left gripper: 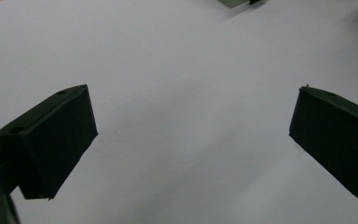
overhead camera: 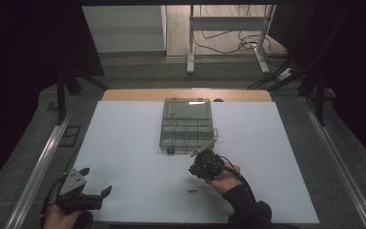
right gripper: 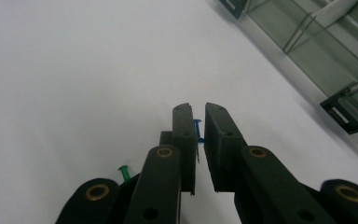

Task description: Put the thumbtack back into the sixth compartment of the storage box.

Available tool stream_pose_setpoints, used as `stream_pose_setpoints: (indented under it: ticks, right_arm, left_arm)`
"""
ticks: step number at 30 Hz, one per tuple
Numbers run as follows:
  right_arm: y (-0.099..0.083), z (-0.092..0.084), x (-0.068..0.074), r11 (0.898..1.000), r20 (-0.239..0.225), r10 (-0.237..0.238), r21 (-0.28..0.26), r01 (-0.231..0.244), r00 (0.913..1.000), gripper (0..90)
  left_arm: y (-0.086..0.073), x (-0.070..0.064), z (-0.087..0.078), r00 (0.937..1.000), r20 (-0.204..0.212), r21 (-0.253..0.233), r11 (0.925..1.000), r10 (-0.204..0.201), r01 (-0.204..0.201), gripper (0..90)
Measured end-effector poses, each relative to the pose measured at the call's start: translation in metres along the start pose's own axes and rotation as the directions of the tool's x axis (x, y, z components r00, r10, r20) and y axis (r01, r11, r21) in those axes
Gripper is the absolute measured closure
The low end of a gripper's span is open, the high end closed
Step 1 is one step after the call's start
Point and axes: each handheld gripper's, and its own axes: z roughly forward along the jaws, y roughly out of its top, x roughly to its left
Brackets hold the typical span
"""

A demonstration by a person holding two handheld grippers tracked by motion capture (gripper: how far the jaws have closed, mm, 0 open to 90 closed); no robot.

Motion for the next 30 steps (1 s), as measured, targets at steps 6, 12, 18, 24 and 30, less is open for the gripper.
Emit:
stream_pose_setpoints:
  ticks: [6, 12, 18, 24, 30]
  right_arm:
    - [0.004, 0.000, -0.005, 1.000, -0.003, 0.012, -0.021, -0.012, 0.9999, 82.2]
    - [0.011, 0.001, -0.009, 0.999, -0.007, 0.022, -0.039, -0.022, 0.9997, 82.2]
    - [0.019, 0.002, -0.015, 0.998, -0.005, 0.024, -0.062, -0.025, 0.9997, 82.2]
    - [0.028, 0.003, -0.019, 0.997, -0.005, 0.023, -0.077, -0.024, 0.9997, 82.1]
    - [0.034, 0.005, -0.023, 0.996, 0.008, 0.029, -0.080, -0.028, 0.9995, 82.3]
  left_arm:
    - [0.000, 0.000, 0.000, 1.0000, 0.000, 0.001, 1.0000, 0.002, -0.002, 0.9]
    - [0.000, 0.000, 0.001, 1.0000, 0.000, 0.004, 1.0000, 0.005, -0.005, 0.9]
    - [0.000, 0.000, 0.001, 1.0000, 0.000, 0.005, 1.0000, 0.006, -0.006, 0.9]
    - [0.000, -0.001, 0.001, 1.0000, 0.001, 0.005, 1.0000, 0.007, -0.007, 0.9]
    - [0.000, -0.001, 0.001, 1.0000, 0.000, 0.006, 0.9999, 0.008, -0.008, 0.9]
